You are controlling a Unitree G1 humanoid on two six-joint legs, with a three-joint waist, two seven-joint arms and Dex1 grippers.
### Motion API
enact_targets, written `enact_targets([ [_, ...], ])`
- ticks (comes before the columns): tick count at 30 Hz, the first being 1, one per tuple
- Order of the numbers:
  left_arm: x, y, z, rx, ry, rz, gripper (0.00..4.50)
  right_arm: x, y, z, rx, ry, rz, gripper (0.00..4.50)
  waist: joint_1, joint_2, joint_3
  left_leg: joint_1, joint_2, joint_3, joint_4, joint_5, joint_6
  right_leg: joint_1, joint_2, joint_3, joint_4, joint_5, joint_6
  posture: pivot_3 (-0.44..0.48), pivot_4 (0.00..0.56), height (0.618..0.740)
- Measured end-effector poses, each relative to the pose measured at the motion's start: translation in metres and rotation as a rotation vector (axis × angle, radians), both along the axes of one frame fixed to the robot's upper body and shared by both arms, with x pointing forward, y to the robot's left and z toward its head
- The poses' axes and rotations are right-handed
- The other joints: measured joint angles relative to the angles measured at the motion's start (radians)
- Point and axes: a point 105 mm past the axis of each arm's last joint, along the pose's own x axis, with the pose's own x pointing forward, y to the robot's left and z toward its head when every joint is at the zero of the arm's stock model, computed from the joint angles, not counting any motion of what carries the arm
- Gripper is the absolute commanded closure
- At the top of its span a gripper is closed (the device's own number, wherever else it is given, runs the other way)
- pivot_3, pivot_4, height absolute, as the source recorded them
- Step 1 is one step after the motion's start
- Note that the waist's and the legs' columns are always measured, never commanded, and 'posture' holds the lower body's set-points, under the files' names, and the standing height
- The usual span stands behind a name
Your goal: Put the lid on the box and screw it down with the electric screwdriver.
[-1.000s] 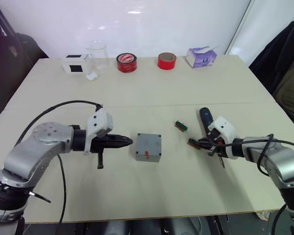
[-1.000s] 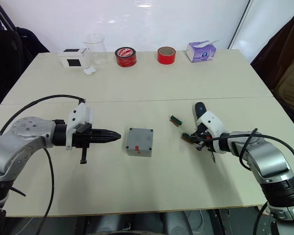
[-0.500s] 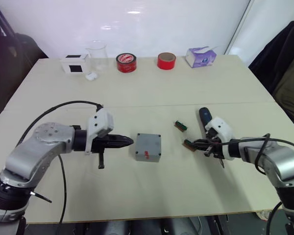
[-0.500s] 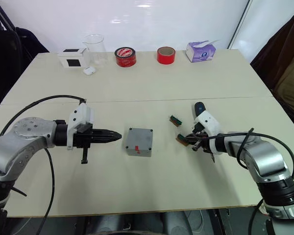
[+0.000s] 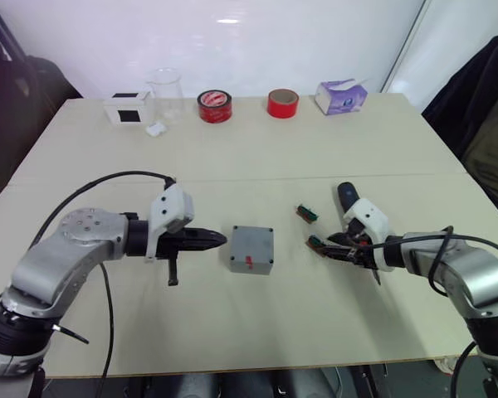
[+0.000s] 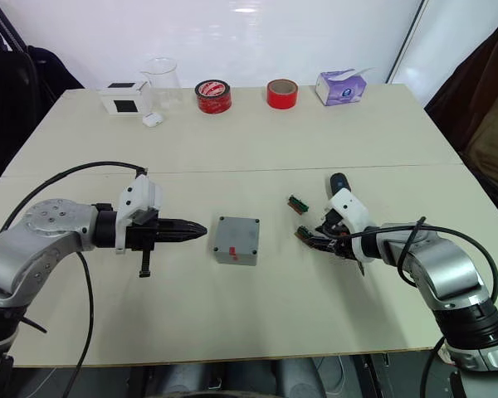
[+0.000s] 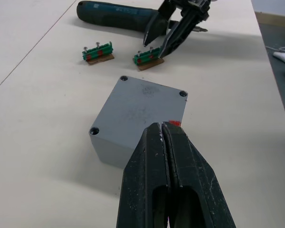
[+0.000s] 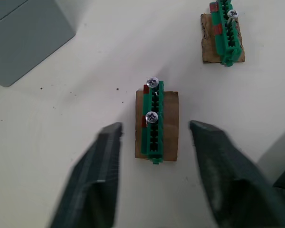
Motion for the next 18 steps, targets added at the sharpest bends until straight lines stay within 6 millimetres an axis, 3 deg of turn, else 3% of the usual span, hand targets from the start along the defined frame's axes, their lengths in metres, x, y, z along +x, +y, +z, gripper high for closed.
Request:
enact_targets([
  [18, 0.0009, 0.0007, -0.0004, 0.007, -0.005, 0.007, 4.50, 0.0026, 0.0030, 0.0057, 0.028, -0.017, -0.004, 2.11, 0.000, 0.000, 0.000, 0.000, 0.000, 0.000, 0.000, 0.000, 0.000, 0.000, 0.000, 0.000, 0.000, 0.000, 0.000, 0.000, 0.150, 0.740],
])
